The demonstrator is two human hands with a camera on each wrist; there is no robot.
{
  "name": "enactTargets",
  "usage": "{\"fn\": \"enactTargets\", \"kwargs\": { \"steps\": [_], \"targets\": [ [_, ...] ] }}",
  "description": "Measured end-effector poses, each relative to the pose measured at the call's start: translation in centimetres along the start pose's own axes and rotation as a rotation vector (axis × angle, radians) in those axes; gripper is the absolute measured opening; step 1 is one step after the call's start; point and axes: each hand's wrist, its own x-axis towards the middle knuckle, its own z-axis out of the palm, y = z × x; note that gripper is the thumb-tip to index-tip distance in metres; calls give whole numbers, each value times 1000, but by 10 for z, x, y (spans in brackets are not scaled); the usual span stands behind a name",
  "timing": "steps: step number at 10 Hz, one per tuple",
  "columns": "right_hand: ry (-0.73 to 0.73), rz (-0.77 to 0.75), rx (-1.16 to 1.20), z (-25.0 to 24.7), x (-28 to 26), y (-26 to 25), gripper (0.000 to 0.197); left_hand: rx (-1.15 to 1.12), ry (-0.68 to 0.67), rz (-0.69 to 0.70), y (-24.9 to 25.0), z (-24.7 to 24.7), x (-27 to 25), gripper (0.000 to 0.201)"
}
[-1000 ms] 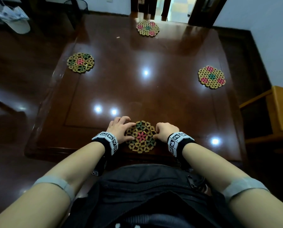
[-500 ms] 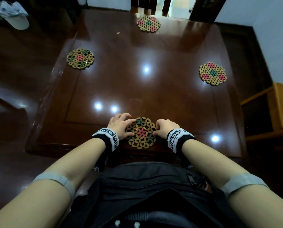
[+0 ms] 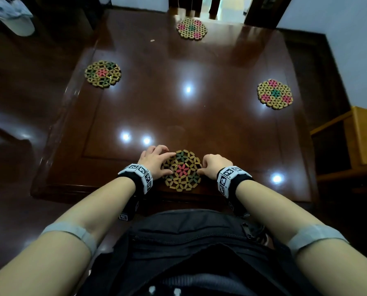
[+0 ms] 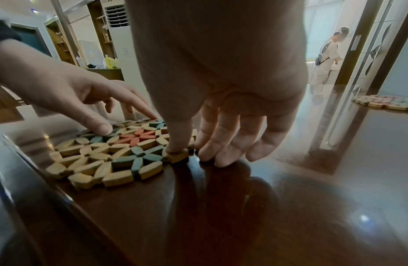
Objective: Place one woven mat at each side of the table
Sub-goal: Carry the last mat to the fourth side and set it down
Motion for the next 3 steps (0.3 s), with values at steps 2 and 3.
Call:
{"fn": "enactTargets", "kwargs": {
  "steps": [2, 3],
  "targets": [
    [-19, -19, -32, -4, -3, 5, 37, -53, 16, 7, 0, -3, -1, 71],
    [-107, -40, 33, -9, -3, 16, 42, -75, 53, 8, 2, -9, -1, 66]
  ]
}}
